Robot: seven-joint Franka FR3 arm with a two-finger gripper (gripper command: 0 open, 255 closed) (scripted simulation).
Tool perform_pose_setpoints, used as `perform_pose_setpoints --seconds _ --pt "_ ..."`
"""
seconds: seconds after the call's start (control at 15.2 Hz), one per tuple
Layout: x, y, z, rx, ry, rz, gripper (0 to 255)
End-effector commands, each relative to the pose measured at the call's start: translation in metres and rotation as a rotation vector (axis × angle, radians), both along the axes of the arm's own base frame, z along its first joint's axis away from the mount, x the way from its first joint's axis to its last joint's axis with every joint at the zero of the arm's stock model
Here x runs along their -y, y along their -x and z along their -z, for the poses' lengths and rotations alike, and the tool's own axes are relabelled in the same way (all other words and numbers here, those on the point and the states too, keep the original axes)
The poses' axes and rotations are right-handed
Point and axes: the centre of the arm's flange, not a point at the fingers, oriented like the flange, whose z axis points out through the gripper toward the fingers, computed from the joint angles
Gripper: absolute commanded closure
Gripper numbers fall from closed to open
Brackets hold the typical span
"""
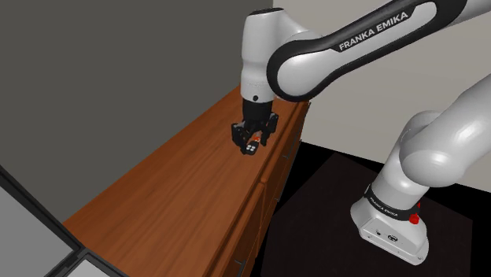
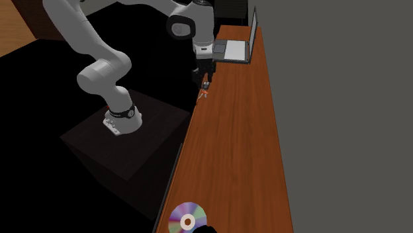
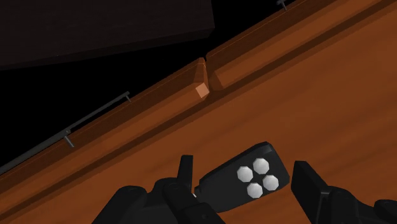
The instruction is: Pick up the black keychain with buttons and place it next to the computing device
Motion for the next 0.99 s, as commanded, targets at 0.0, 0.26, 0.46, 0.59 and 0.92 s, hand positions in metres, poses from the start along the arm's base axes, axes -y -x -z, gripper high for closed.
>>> perform_pose_setpoints --seconds 0.0,0.26,0.46,0.59,0.92 --pt "-0.001 -0.001 -0.01 -0.001 0.0 0.0 255" --pt "-0.001 -0.001 -0.032 -0.001 0.0 0.0 255" --pt "-0.001 -0.001 -0.047 -0.001 0.0 0.0 255" --pt "-0.001 -0.001 -0.058 -0.001 0.0 0.0 255" --pt "-0.001 -0.001 -0.084 -0.001 0.0 0.0 255"
